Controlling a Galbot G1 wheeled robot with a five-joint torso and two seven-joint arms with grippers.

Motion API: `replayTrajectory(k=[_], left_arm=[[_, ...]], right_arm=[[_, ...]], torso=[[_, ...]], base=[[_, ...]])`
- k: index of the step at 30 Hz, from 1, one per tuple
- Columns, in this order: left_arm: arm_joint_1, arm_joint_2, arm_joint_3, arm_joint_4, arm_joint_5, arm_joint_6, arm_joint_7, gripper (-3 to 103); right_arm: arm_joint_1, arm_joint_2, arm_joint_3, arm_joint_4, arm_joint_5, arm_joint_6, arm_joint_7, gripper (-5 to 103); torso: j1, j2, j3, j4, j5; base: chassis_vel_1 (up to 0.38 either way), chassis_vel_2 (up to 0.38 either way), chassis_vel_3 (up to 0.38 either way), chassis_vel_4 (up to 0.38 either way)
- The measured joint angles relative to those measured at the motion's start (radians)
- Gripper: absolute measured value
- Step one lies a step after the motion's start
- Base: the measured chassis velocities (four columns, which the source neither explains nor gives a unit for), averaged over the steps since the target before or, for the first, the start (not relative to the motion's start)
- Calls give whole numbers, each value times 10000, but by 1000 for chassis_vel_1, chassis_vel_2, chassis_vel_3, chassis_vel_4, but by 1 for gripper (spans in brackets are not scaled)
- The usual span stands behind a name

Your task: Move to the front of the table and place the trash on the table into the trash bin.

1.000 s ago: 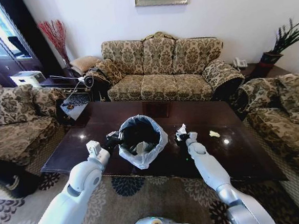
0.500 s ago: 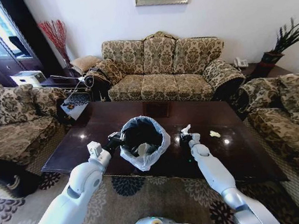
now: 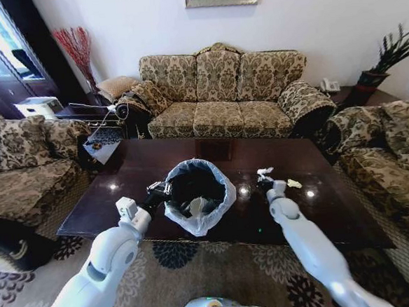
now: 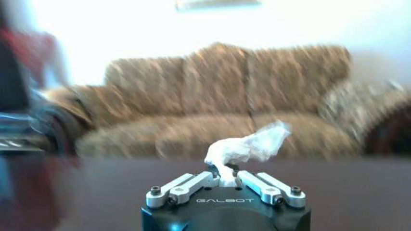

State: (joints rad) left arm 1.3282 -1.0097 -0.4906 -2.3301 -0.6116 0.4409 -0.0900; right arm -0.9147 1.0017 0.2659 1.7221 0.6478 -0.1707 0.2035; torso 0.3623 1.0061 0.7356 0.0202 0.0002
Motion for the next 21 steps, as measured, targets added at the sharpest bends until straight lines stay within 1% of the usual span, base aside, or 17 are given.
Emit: replayTrajectory(k=[1,2,3,4,5,6,7,8,9,10,11,13,14,15,17,18,21], left_arm=[[0,0,0,0,0,0,0,3],[38,18,-8,-9,26,4,-6,3],[49,37,-8,-14,36,8,-9,3],[49,37,-8,-14,36,8,-9,3],[35,71,-2,-23,38,24,-18,3],[35,71,-2,-23,38,24,-18,3],[3,92,12,-27,35,45,-20,3],[-72,130,39,-30,20,94,-28,3],[-102,146,51,-31,12,112,-29,3],[-102,146,51,-31,12,112,-29,3],[-158,195,82,-33,-10,146,-32,3],[-202,262,127,-34,-70,179,-35,3],[-202,262,127,-34,-70,179,-35,3],[-249,311,162,-36,-154,222,-41,3],[-344,360,227,-36,-223,309,-41,3],[-344,360,227,-36,-223,309,-41,3],[-449,370,276,-37,-282,465,-42,3]], right_arm=[[0,0,0,0,0,0,0,0],[-54,-660,18,1365,703,-189,122,0],[2,-1240,15,2356,1459,-366,213,0],[2,-1240,15,2356,1459,-366,213,0],[233,-1911,-11,3421,2532,-596,250,0],[233,-1911,-11,3421,2532,-596,250,0],[483,-2326,-37,4069,3305,-752,254,0],[1023,-3009,-138,5124,4695,-1026,165,0],[1238,-3232,-196,5468,5184,-1138,76,0],[1238,-3232,-196,5468,5184,-1138,76,0],[1770,-3757,-396,6244,6336,-1475,-204,0],[2153,-4321,-804,6817,7273,-1792,-628,0],[2153,-4321,-804,6817,7273,-1792,-628,0],[2343,-4682,-1361,7043,7350,-1865,-1007,0],[2617,-5000,-2359,7120,6863,-1920,-1426,0],[2617,-5000,-2359,7120,6863,-1920,-1426,0],[2908,-4983,-3464,7137,6398,-1983,-1515,0]], torso=[[0,0,0,0,0],[0,1,-1,1,1],[0,1,-1,0,0],[0,1,-1,0,0],[0,2,-1,1,-1],[0,2,-1,1,-1],[0,1,-1,1,0],[0,1,-1,2,-3],[0,1,-1,2,-2],[0,1,-1,2,-2],[0,2,-2,3,-4],[0,2,-1,3,-5],[0,2,-1,3,-5],[0,2,-1,2,-3],[0,2,-1,1,-2],[0,2,-1,1,-2],[3,1,1,2,-2]], base=[[0,0,0,0],[0,0,0,0],[0,0,0,0],[0,0,0,0],[0,0,0,0],[0,0,0,0],[0,0,0,0],[0,0,0,0],[0,0,0,0],[0,0,0,0],[0,0,0,0],[0,0,0,0],[0,0,0,0],[0,0,0,0],[0,0,0,0],[0,0,0,0],[0,0,0,0]])
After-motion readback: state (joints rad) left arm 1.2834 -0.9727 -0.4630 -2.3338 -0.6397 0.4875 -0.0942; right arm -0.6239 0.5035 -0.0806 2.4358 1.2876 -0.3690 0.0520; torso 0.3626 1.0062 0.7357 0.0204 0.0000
